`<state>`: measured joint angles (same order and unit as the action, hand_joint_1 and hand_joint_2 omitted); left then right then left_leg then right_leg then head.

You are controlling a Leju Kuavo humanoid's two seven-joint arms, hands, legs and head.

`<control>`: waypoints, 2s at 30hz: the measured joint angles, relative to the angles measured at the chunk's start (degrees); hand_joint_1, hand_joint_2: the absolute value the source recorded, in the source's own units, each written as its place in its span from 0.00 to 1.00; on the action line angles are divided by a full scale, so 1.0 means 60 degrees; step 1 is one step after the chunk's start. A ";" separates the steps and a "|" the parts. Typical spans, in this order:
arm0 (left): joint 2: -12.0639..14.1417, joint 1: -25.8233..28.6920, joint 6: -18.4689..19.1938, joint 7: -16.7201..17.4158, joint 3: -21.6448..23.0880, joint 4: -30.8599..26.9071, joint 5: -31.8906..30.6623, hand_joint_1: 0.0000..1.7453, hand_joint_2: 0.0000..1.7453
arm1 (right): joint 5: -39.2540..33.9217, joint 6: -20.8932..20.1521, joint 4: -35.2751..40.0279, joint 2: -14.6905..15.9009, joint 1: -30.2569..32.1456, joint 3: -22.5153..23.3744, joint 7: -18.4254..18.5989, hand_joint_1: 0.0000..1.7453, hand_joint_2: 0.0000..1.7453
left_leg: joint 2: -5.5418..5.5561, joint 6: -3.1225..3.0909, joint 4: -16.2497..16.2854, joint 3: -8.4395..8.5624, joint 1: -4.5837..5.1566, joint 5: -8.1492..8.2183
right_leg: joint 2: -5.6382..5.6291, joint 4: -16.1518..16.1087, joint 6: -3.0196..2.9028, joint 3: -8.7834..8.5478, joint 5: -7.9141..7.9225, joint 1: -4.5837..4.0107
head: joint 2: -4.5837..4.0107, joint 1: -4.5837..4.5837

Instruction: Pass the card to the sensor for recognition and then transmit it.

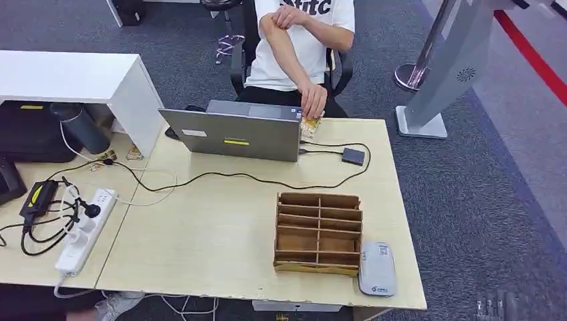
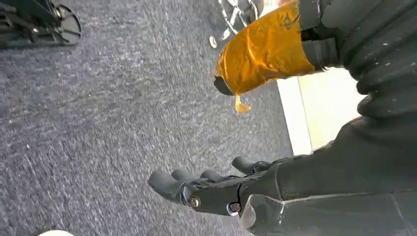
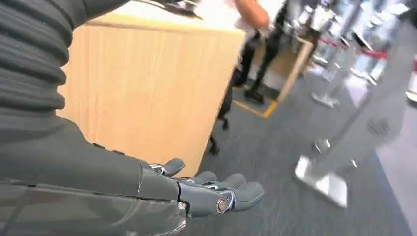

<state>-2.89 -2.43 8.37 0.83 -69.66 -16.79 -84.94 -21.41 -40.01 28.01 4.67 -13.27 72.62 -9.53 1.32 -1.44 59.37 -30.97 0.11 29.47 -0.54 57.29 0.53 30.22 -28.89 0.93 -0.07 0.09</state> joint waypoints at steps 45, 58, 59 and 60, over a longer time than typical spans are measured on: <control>-0.1082 -0.0007 0.0390 0.1367 -0.1300 -0.0648 0.0463 0.00 1.00 | 1.1904 0.8068 1.7048 -0.1672 0.4473 -1.3457 -0.2457 0.00 1.00 | -0.0013 0.0009 -0.0005 -0.0011 -0.0004 -0.0006 | -0.0004 0.0013 -0.0016 0.0006 0.0009 -0.0002 | 0.0000 0.0004; -0.0794 -0.0094 0.0383 0.1126 -0.1183 -0.0557 -0.0110 0.00 1.00 | 1.3718 0.7758 1.4928 -0.1107 0.2127 -1.5243 -0.0924 0.00 1.00 | -0.0046 0.0023 -0.0010 -0.0012 -0.0012 -0.0029 | -0.0040 0.0026 -0.0028 0.0022 0.0028 -0.0006 | 0.0000 0.0000; -0.0725 -0.0136 0.0408 0.1089 -0.1118 -0.0513 -0.0197 0.00 1.00 | 1.4002 0.7649 1.4476 -0.1092 0.1532 -1.5400 -0.0553 0.00 1.00 | -0.0050 0.0025 -0.0011 -0.0018 -0.0014 -0.0034 | -0.0043 0.0027 -0.0020 0.0021 0.0040 -0.0007 | 0.0000 0.0000; -0.0659 -0.0161 0.0459 0.1027 -0.1049 -0.0452 -0.0292 0.00 1.00 | 1.4206 0.7565 1.3882 -0.1085 0.0982 -1.5557 -0.0191 0.00 1.00 | -0.0052 0.0032 -0.0011 -0.0017 -0.0015 -0.0054 | -0.0045 0.0028 -0.0024 0.0027 0.0052 -0.0008 | 0.0000 0.0007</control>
<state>-6.84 -3.39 11.13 6.99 -75.95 -19.50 -86.69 63.83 5.38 111.30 -1.84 -7.38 -20.72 -10.68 1.01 -1.24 59.30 -31.07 0.02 29.15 -0.81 57.45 0.38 30.38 -28.57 0.88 -0.07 0.13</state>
